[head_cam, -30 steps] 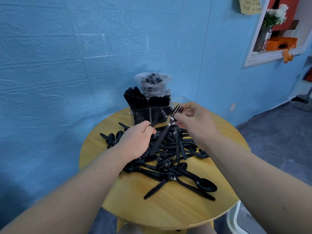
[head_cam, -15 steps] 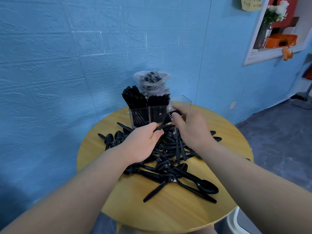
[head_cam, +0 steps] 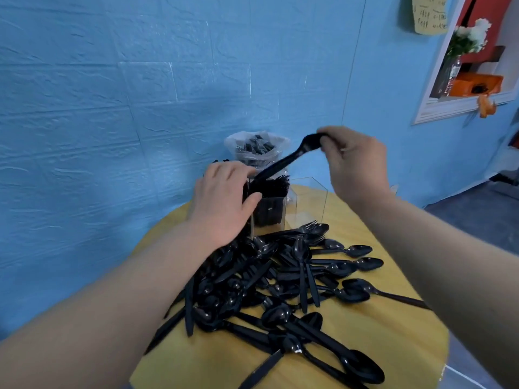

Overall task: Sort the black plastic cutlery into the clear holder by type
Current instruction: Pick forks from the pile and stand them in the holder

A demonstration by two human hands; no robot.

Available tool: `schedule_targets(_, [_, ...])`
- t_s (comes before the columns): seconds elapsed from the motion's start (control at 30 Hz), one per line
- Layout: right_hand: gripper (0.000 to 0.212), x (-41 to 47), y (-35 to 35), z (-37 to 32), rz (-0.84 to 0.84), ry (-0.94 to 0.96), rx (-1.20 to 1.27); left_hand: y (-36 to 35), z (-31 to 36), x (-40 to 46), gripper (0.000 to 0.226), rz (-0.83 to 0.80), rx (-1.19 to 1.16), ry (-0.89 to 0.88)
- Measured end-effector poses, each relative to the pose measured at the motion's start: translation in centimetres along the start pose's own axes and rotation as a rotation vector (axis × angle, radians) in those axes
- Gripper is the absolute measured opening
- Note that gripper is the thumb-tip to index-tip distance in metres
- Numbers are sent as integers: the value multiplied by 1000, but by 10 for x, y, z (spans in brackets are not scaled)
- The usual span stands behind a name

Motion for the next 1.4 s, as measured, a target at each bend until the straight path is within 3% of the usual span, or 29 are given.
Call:
schedule_targets(0.1, [23,30,-13,-1,8,168,-173,-13,-13,13,55,-68,97,-26])
schedule_targets(0.27, [27,49,-60,13,-242,255,-417,-35,-23,22,62,-112,175,-73])
schedule_targets(0.4, [27,41,-88,16,-418,320,-467,-45,-26,25,64,-89,181,-87])
schedule_targets(0.6, [47,7,-126,43,-847,204,-443,-50,-28,21,66,-71,151,-82])
schedule_targets(0.67, [44,4,-121,44,-823,188,-400,-48,-26,18,63,-39,141,-91])
schedule_targets(0.8, [33,5,-80,46,-439,93,-235,-40,-13,2,45,140,101,-165])
schedule_targets(0.87, [28,-4,-61,60,-333,-6,-199,-45,-5,-8,33,133,31,-209])
schedule_targets(0.93, [24,-19,-53,81,-365,-118,-254,-58,5,-16,30,-38,-36,-190])
schedule_targets(1.03, [21,-45,-56,114,-520,-206,-450,-87,17,-28,44,-349,-5,-127])
schedule_targets(1.13, [29,-57,-58,137,-569,-320,-582,-106,22,-34,50,-511,33,-123])
schedule_targets(1.23, [28,-58,-60,146,-572,-386,-583,-113,23,-36,40,-558,-29,-101])
schedule_targets(1.4, [19,-61,-68,152,-609,-414,-436,-111,26,-26,31,-462,-94,-67])
Point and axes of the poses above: each hand's wrist, its own x-axis towards the middle knuckle, its own y-axis out of the back of the hand, z = x × y, the point moved 5 cm from there along x, towards the middle knuckle, and after that the axes turned 9 degrees about -y, right-handed, at the moved point
